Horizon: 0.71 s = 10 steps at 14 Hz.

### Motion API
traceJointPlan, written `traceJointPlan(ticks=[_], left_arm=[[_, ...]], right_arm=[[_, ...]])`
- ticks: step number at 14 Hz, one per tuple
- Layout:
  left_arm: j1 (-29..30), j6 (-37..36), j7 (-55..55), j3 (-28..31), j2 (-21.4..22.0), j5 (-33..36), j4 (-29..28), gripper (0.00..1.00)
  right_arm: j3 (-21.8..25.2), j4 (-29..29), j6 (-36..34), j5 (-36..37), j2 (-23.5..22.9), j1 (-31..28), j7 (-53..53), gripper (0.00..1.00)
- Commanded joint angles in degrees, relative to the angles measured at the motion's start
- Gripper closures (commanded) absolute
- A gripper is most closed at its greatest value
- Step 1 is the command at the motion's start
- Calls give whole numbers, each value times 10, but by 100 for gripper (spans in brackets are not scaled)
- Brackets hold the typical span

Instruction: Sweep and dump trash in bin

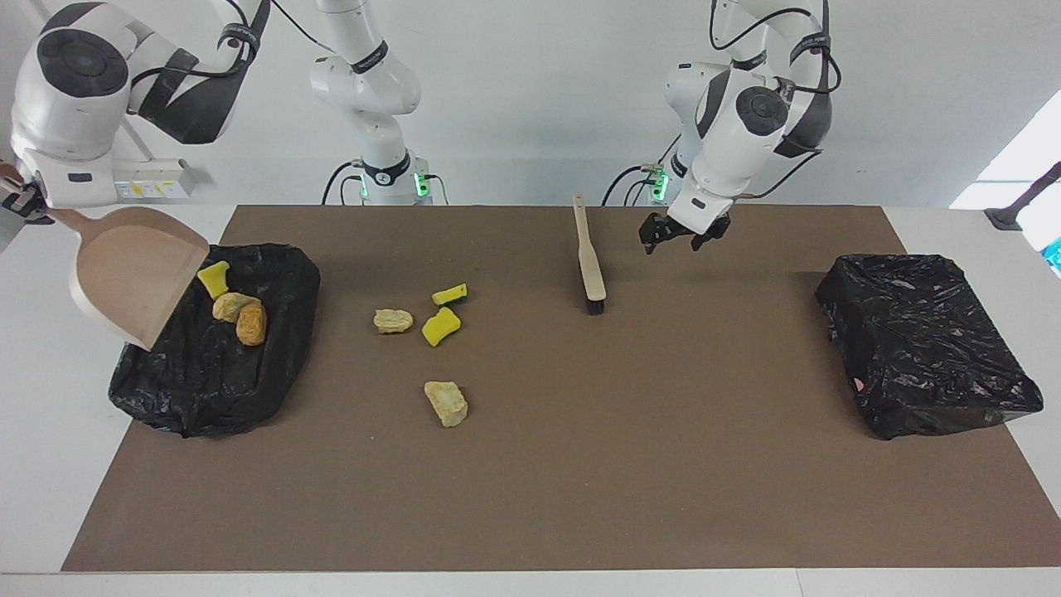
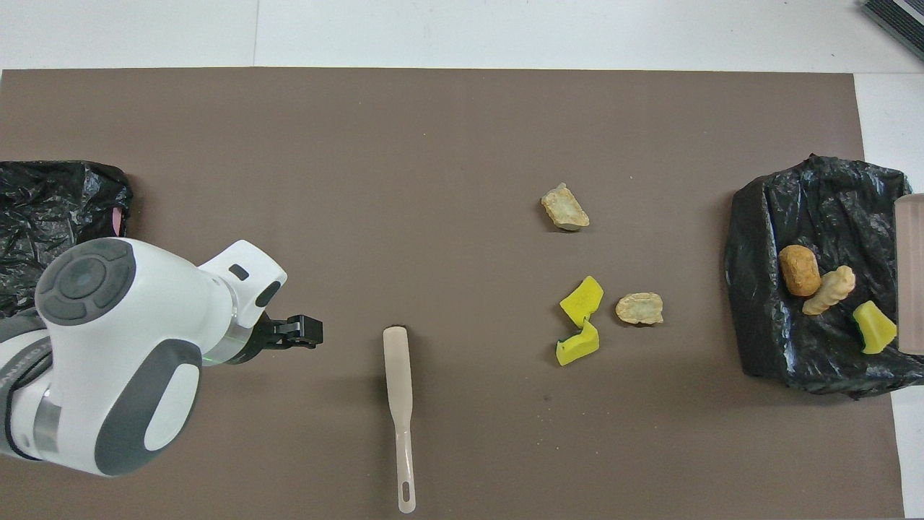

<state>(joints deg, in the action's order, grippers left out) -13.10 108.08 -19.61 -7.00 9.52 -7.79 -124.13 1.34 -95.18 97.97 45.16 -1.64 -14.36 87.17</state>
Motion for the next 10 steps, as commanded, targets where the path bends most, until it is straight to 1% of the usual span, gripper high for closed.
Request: traceJointPlan(ticks=[1, 3, 6, 9, 10], left_arm=[[46, -47, 54, -6, 1, 29, 33, 0], [77, -77, 93, -6, 1, 34, 63, 0], [121, -132, 156, -6, 0, 35, 109, 0], [147, -144, 176, -6, -10, 40, 151, 0], [146, -146, 178, -6, -27, 63, 171, 0]], right_arm=[[-1, 22, -48, -69, 10, 0, -1, 100], [-1, 23, -50, -131, 11, 1, -2, 100], [-3, 17, -50, -198, 17, 9, -16, 100], [-5, -1, -52, -275, 29, 12, -130, 100], [-10, -7, -67, -297, 33, 29, -178, 100]])
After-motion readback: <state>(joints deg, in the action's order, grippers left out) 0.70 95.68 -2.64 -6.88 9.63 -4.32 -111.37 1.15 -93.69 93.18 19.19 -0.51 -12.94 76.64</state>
